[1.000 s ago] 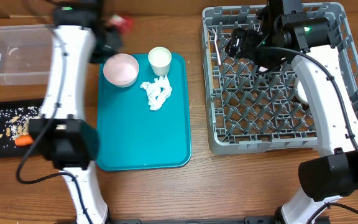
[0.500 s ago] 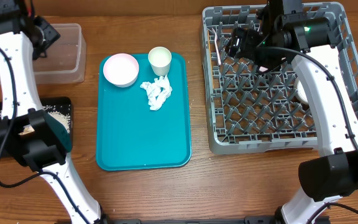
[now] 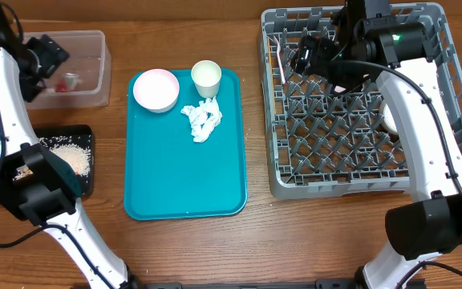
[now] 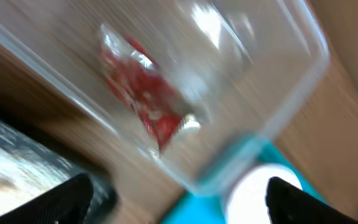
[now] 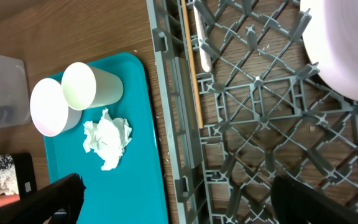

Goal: Sort waste into correct bins and load items into the dishwasher rack
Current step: 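Carry the red wrapper left and drop it into the clear bin, then reach the left gripper back to the tray and grasp the white tissue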

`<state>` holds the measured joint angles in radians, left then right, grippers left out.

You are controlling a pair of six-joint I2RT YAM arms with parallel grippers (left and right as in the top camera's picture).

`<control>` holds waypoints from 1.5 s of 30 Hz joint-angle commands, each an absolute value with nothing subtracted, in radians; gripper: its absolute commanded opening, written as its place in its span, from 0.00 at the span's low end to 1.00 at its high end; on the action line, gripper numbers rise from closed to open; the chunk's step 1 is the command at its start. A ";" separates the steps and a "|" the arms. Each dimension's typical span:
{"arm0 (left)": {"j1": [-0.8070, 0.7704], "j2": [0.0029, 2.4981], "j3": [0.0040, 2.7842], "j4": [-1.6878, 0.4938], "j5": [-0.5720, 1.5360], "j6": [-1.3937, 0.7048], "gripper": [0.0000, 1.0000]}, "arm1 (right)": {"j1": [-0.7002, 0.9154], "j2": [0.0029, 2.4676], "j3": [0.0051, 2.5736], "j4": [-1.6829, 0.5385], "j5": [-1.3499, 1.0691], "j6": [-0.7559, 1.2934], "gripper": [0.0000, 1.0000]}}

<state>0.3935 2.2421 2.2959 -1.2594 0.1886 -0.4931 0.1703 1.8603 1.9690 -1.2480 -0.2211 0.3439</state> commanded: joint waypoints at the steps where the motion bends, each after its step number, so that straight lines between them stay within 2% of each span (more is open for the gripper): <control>1: 0.330 2.203 2.309 -1.321 0.415 -0.429 0.80 | 0.170 1.859 1.964 -1.242 -0.217 0.348 1.00; 6: 0.159 2.203 2.308 -1.413 0.403 -0.330 0.79 | 0.170 1.859 1.964 -1.242 -0.217 0.348 1.00; 12: -0.068 2.204 2.290 -1.520 0.239 -0.213 0.82 | 0.170 1.859 1.964 -1.242 -0.217 0.348 1.00; 19: -0.240 2.204 2.118 -1.420 0.069 -0.258 0.83 | 0.170 1.859 1.964 -1.242 -0.217 0.348 1.00; 30: -0.356 2.204 1.828 -1.061 -0.086 -0.099 0.87 | 0.170 1.859 1.964 -1.242 -0.217 0.348 1.00; 38: -0.360 2.204 1.749 -0.988 -0.108 -0.081 0.86 | 0.170 1.859 1.964 -1.242 -0.217 0.348 1.00; 41: -0.361 2.204 1.722 -0.978 -0.107 -0.081 0.77 | 0.170 1.859 1.964 -1.242 -0.217 0.348 1.00; 43: -0.361 2.204 1.707 -0.979 -0.103 -0.081 0.63 | 0.170 1.859 1.964 -1.242 -0.217 0.348 1.00; 44: -0.361 2.204 1.701 -0.979 -0.104 -0.081 0.49 | 0.170 1.859 1.964 -1.242 -0.217 0.348 1.00; 45: -0.361 2.204 1.696 -0.979 -0.104 -0.081 0.17 | 0.170 1.859 1.964 -1.242 -0.217 0.348 1.00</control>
